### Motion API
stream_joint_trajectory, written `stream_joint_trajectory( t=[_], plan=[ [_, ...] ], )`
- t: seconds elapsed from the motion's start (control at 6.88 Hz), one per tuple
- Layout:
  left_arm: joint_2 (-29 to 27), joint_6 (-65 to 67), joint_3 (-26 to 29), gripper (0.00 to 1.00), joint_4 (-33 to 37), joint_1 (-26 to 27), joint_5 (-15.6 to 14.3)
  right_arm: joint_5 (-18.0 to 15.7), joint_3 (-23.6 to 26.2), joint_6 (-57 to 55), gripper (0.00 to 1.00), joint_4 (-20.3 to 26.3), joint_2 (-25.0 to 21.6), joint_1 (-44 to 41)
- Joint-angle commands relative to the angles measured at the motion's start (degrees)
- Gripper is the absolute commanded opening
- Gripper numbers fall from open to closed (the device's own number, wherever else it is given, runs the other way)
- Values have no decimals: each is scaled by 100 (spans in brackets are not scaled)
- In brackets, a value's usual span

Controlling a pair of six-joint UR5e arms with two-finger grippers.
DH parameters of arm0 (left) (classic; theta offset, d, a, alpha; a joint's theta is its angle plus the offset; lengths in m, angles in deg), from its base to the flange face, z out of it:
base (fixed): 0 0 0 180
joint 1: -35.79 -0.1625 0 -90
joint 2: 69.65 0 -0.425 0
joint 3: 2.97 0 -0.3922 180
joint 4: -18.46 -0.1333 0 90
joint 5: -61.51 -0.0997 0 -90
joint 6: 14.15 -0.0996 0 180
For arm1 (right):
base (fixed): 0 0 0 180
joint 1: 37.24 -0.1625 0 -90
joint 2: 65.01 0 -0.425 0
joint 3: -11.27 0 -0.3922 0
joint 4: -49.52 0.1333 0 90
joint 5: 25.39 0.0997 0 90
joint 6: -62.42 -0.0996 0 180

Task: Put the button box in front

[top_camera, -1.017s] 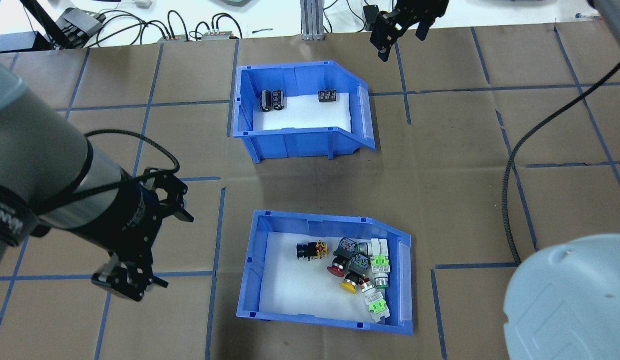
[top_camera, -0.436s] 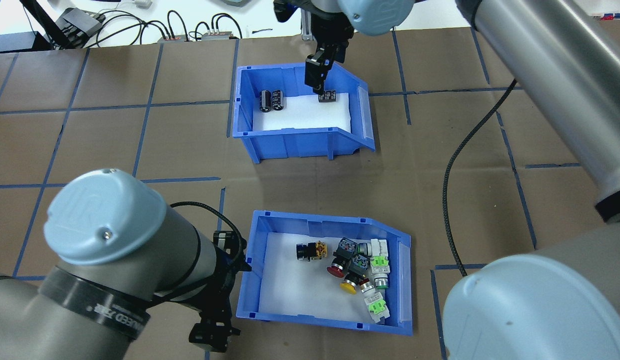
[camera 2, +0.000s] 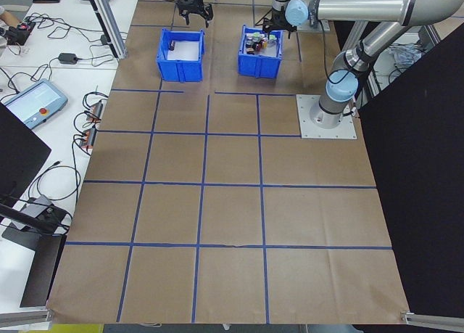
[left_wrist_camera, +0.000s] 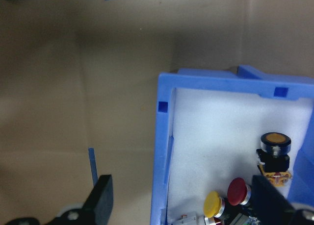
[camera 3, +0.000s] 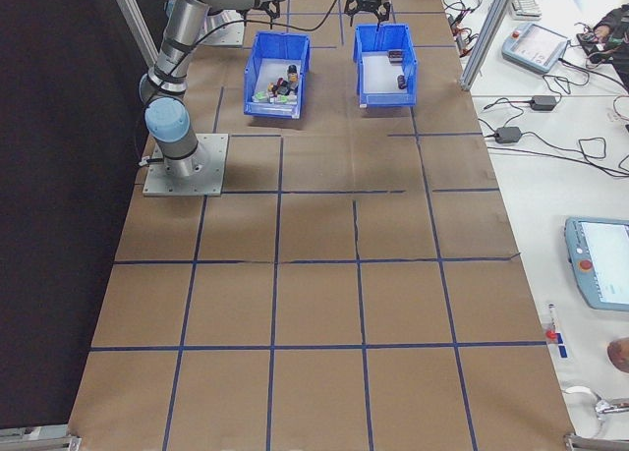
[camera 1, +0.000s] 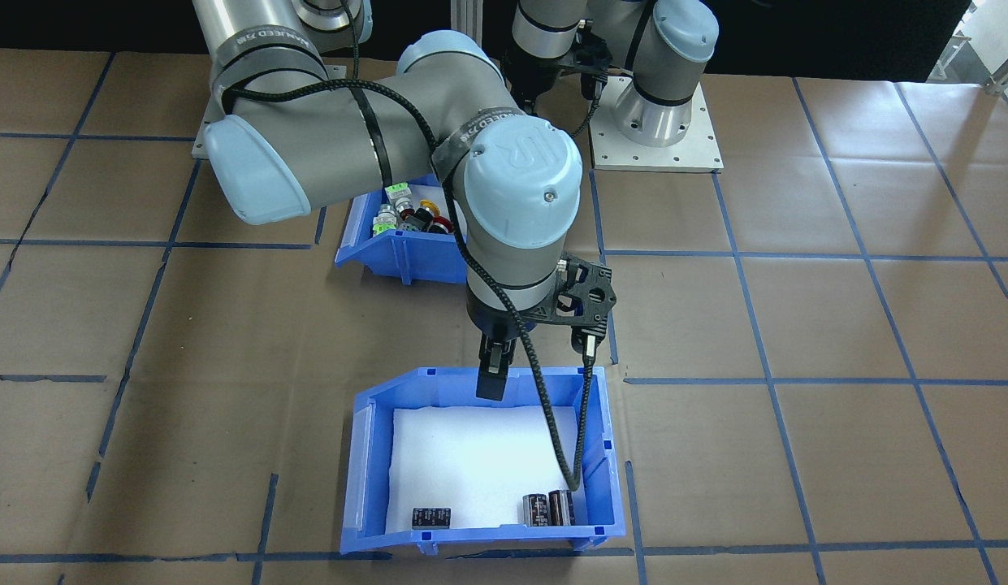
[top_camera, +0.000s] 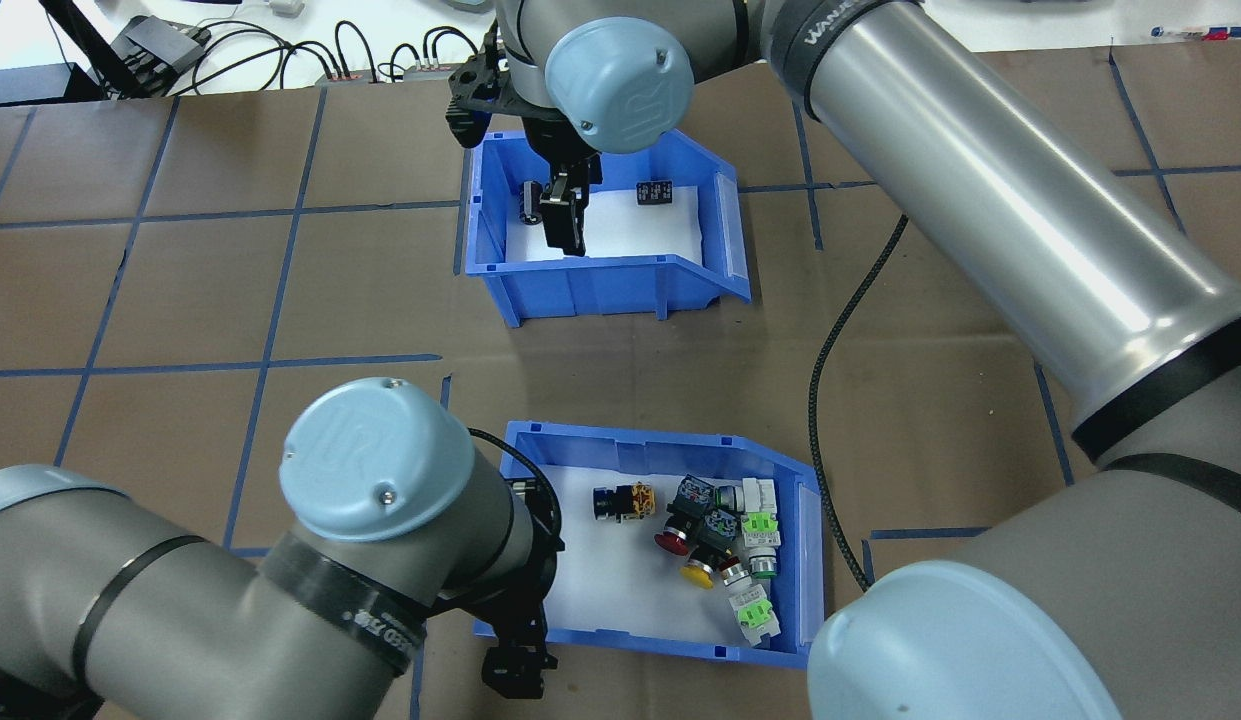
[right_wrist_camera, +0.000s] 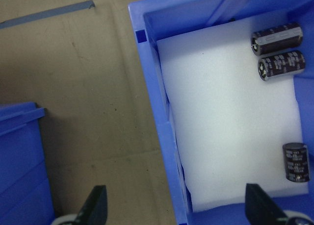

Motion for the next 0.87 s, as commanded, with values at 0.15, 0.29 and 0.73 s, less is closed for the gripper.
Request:
stream_joint_trajectory(
  t=[0.15,0.29,0.73],
  plan=[
    [-542,466,-125,99,-574,528,11,-105,655,349,100,-963,217,-129],
    [-551,493,-361,99,-931,537,19,-105,1067,323,100,-1508,217,-130],
    [-734,773,-688,88,-1646,537,-24,-122,1651,261,100,-2647,296,-130]
  ],
)
